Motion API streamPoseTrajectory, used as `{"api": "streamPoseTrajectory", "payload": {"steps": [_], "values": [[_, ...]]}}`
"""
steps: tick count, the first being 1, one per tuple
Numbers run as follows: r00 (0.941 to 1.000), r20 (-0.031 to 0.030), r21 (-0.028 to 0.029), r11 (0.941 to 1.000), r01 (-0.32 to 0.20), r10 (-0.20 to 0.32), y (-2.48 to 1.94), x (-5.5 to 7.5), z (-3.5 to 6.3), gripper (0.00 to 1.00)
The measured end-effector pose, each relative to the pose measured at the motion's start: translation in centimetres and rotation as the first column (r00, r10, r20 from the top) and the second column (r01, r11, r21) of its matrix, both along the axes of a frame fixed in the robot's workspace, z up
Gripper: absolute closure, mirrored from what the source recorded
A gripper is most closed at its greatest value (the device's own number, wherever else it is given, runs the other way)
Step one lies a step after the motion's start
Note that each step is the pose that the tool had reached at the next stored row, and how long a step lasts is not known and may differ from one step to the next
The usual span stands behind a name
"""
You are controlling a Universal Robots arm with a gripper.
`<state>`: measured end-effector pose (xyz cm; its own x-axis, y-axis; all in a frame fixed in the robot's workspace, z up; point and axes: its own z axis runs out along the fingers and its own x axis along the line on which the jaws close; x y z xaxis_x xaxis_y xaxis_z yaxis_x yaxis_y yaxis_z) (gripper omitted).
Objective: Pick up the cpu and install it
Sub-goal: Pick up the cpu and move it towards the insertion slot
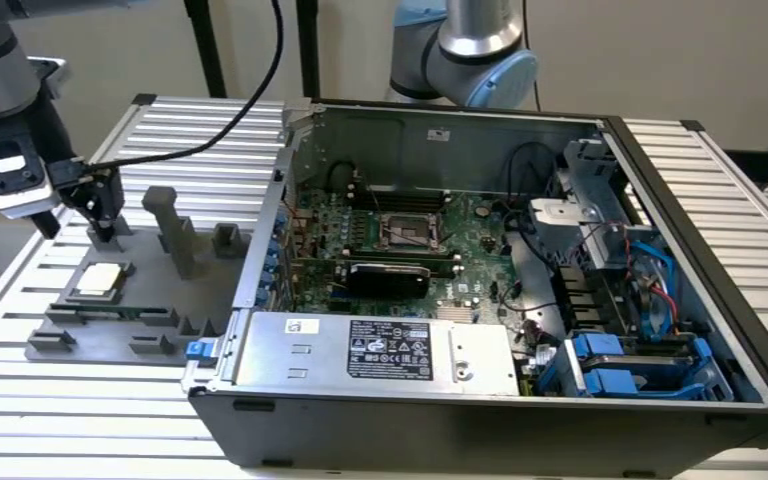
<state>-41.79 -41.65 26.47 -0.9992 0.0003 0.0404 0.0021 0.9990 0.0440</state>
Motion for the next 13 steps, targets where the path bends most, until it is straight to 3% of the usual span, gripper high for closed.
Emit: {"api": "streamPoseTrajectory", "payload": {"steps": [13], "values": [[1.0000, 0.0000, 0.0000, 1.0000, -0.004, 0.004, -0.15, -0.8, -2.37, 0.35]]}}
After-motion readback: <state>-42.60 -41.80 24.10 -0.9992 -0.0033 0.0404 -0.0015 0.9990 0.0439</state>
